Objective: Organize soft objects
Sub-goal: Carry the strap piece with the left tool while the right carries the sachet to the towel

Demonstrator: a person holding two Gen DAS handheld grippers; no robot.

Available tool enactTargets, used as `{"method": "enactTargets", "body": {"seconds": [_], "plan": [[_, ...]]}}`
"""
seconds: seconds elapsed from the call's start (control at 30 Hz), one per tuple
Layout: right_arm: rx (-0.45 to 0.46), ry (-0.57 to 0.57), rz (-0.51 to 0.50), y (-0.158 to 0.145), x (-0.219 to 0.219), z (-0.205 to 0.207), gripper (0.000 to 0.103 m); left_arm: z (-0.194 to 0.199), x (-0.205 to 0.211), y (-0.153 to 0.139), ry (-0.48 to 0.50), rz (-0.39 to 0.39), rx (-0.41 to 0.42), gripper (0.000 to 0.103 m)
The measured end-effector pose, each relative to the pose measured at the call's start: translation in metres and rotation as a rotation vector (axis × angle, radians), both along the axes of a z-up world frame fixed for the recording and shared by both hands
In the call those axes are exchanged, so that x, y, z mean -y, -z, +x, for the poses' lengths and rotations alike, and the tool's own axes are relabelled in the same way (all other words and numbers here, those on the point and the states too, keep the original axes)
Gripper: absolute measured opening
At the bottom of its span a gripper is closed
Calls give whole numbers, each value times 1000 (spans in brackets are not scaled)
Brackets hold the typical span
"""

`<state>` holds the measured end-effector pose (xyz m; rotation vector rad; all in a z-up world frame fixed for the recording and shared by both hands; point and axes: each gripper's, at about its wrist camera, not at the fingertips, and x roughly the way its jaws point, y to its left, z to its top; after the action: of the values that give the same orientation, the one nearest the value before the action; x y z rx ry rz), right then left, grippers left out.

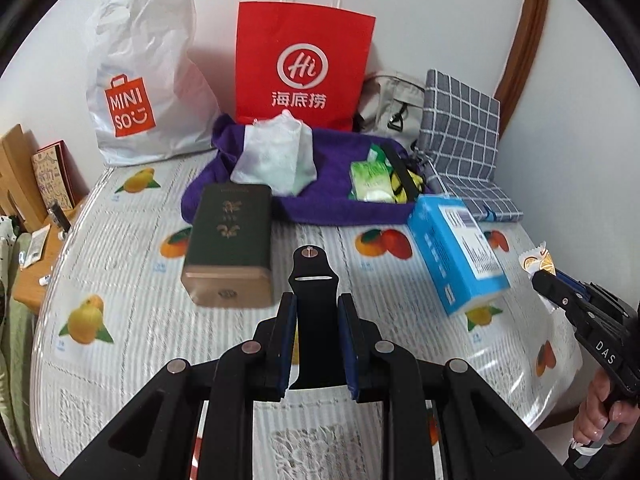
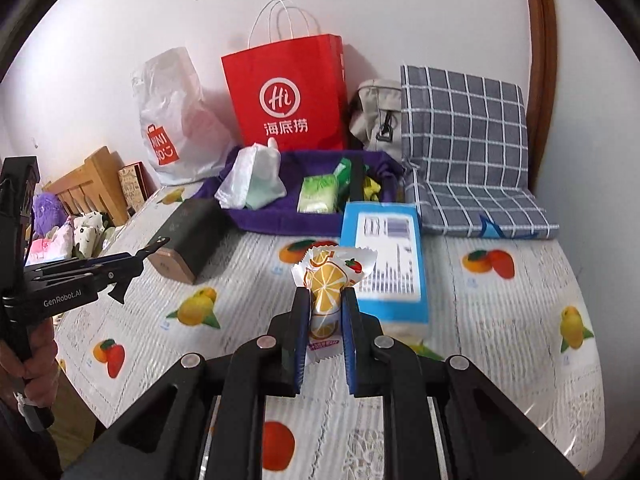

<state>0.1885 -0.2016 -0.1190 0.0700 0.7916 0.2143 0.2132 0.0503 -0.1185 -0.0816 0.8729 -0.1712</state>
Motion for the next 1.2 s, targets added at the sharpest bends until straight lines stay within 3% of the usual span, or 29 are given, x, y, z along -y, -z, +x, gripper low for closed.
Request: {"method": "enactTargets", "body": {"seconds": [0.43, 0.87, 1.2], "plan": [[27, -2, -21, -20, -7, 44, 15, 37, -5, -16, -10, 6, 20, 20], [-26, 17, 4, -14, -3, 95, 16, 78, -7, -30, -27, 8, 50, 20], [-5, -2, 26, -14, -6, 126, 16, 106, -6, -30, -28, 8, 50, 20]]}}
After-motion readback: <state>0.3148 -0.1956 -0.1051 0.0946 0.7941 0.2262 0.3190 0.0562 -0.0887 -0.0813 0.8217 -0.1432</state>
